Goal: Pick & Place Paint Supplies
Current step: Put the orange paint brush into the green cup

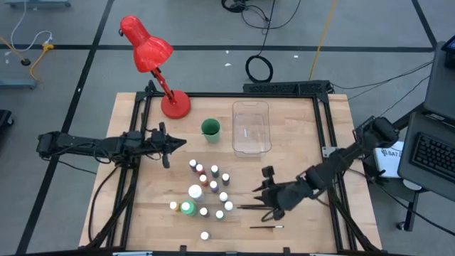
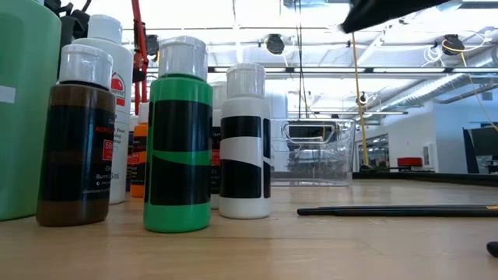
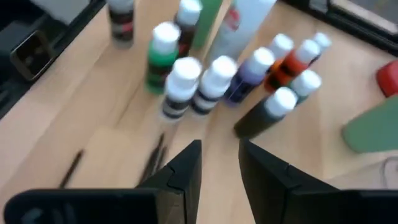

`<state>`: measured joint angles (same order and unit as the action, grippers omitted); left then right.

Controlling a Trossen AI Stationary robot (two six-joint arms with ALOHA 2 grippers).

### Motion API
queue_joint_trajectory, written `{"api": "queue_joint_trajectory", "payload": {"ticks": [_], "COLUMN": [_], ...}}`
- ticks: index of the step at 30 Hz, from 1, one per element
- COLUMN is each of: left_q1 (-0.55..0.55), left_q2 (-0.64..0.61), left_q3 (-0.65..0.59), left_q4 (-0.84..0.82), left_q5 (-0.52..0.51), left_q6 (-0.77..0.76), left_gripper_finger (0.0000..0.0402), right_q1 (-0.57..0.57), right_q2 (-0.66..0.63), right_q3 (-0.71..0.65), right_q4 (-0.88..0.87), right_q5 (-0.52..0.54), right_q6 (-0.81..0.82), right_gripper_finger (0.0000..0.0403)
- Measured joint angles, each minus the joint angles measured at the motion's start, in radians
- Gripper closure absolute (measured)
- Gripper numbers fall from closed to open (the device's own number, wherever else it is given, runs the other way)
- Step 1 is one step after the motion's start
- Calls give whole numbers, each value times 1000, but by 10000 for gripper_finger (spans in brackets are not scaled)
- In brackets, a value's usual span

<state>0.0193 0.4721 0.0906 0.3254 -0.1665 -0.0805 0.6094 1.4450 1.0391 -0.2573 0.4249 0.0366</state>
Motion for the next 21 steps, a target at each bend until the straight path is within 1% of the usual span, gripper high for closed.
{"api": "queue_joint_trajectory", "payload": {"ticks": [4,7,9,13,15,19,21], "left_q1": [0,0,0,0,0,0,0], "left_q2": [0,0,0,0,0,0,0], "left_q3": [0,0,0,0,0,0,0], "left_q4": [21,38,49,47,47,47,47], "left_q5": [0,0,0,-1,-13,-34,-44], "left_q6": [27,28,27,39,57,60,60], "left_gripper_finger": [381,381,381,380,380,380,380], "right_q1": [101,152,181,254,271,298,303], "right_q2": [0,1,2,17,26,39,39], "right_q3": [-5,-8,-9,-27,-33,-65,-90], "right_q4": [-90,-145,-169,-174,-168,-175,-174], "right_q5": [-29,-64,-66,-11,-4,74,69], "right_q6": [-2,132,214,311,348,382,400], "right_gripper_finger": [303,303,303,303,303,303,303]}}
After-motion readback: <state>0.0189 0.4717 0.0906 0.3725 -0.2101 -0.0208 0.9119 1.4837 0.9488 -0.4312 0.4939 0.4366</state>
